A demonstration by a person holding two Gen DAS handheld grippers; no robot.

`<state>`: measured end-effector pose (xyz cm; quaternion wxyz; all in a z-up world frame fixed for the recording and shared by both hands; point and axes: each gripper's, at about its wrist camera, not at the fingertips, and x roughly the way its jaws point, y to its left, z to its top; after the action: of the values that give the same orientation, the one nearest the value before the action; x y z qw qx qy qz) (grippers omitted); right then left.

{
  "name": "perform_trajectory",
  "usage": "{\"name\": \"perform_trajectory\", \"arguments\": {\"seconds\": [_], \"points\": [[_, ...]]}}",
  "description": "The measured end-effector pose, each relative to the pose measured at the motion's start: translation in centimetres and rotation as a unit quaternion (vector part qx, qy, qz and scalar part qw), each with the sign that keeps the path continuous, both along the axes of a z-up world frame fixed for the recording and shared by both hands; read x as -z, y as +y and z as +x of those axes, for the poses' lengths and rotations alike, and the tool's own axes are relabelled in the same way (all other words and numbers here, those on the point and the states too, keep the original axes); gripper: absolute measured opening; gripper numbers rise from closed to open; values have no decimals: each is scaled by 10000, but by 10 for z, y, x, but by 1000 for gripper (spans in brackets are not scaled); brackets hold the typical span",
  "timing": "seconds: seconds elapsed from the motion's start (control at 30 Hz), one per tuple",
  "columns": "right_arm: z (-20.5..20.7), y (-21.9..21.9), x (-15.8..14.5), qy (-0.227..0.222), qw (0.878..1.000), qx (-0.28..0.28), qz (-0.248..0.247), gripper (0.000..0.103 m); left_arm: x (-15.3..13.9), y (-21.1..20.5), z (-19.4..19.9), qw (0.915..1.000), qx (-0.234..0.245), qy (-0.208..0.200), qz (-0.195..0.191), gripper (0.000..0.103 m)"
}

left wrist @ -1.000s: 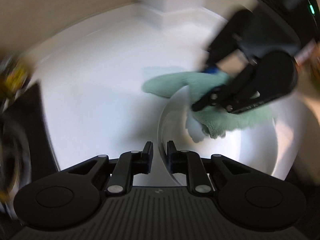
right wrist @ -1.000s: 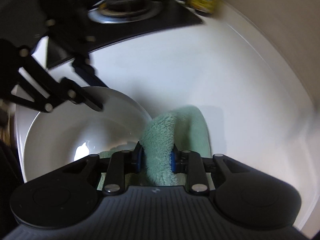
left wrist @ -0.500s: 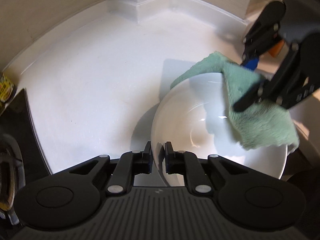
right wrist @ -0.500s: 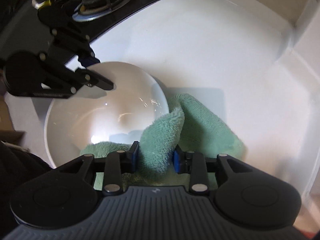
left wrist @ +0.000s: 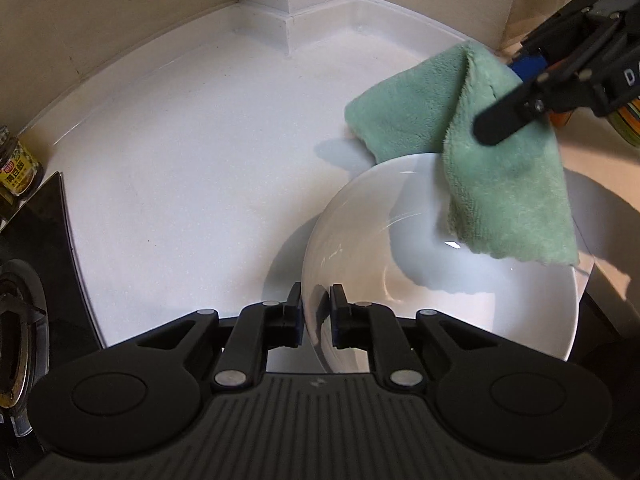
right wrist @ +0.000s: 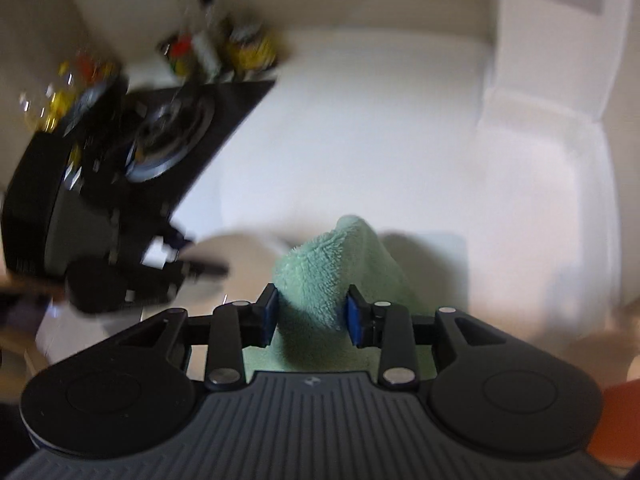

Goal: Clean bowl
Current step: 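Hold the bowl with the left gripper while the right gripper wipes the towel inside it, then hold the bowl with the left gripper while the right gripper rubs the towel around the rim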

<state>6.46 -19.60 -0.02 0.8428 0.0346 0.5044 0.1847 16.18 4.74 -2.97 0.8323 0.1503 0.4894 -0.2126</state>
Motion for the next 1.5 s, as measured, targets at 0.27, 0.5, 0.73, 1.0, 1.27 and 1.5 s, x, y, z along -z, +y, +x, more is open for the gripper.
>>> {"name": "perform_trajectory", "arguments": {"seconds": [0.27,0.5,0.73,1.0,1.27,1.5], "points": [[-16,7,-2,-802,9952,151,542,32,1,-6,-9,9999,-100,-11,81,14],[-19,29,-1,-901,9945,-507,-145,32,2,-4,-13,9998,-170,-41,31,14],[-20,18,-7,-842,9956,-415,-41,30,5,-7,-11,9998,-208,-62,22,14],[-9,35,31,-19,9960,-599,-659,30,7,-7,-14,9999,-156,-70,-10,13],[24,53,47,517,9864,-1269,-909,13,8,-11,-12,9981,566,-159,184,13],[40,86,47,-196,9495,-2465,-1932,18,8,-14,-13,9968,745,-170,253,14]]}}
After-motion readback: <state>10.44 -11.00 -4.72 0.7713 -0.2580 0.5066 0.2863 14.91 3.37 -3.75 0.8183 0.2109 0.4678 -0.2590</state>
